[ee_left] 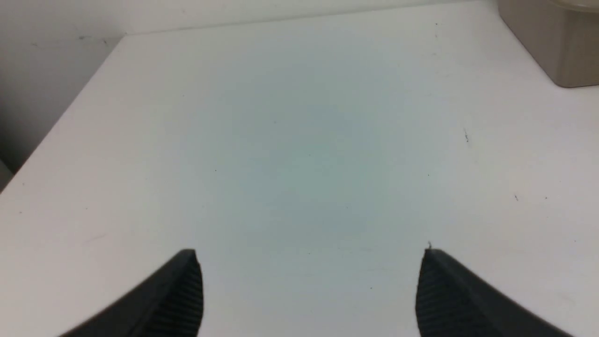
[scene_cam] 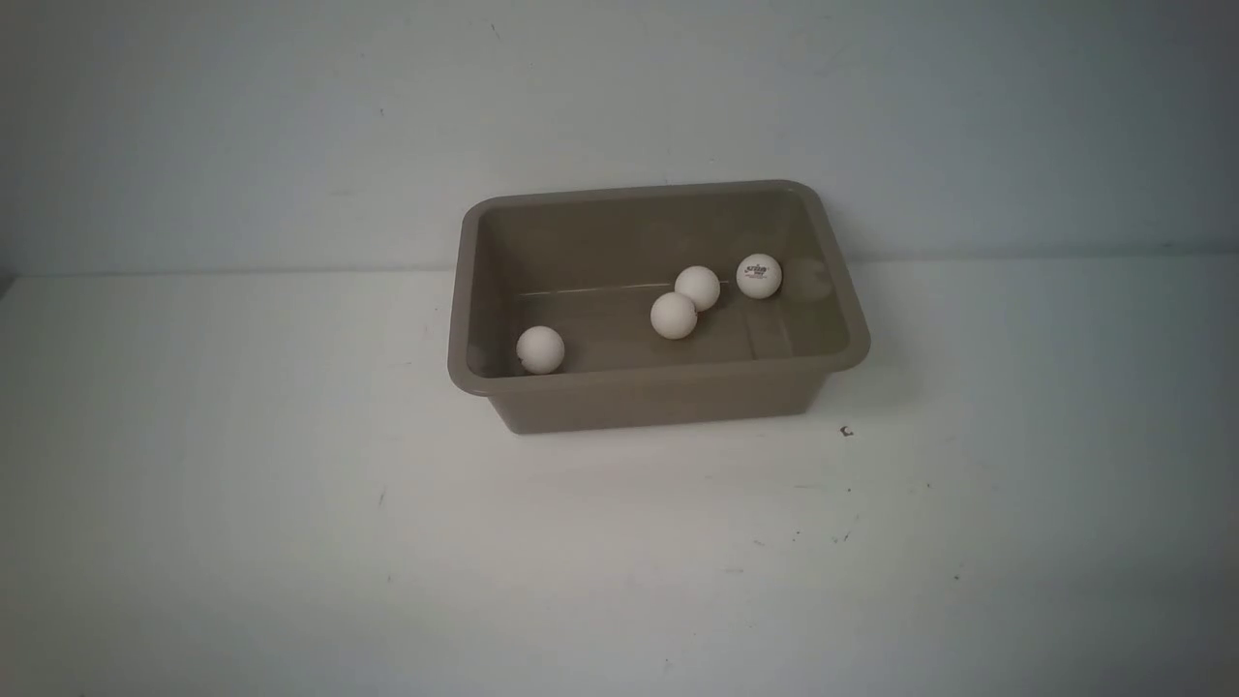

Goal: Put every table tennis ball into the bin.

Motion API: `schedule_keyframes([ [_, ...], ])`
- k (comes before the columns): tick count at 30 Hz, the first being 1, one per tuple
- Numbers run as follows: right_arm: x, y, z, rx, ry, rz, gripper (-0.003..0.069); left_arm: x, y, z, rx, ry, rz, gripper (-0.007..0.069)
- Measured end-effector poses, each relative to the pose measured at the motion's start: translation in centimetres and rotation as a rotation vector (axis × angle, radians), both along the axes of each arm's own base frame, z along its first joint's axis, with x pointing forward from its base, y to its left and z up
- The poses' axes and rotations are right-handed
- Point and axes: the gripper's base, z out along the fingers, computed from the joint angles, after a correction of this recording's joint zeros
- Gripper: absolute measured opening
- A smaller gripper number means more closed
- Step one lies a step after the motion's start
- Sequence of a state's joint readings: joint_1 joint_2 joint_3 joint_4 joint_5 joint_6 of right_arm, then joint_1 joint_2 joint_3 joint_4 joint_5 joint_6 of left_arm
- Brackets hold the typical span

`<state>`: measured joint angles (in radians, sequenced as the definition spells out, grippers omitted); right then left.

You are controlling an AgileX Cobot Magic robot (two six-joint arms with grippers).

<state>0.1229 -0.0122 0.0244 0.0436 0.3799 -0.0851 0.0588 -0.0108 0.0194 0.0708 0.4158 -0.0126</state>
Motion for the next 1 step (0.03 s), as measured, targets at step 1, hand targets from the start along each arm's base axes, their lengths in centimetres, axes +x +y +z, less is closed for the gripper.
schedule_keyframes([
  [1, 0.00, 0.00, 0.00, 0.000, 0.000, 0.000, -0.0018, 0.00, 0.00, 0.00, 0.000, 0.000, 0.000, 0.0552],
])
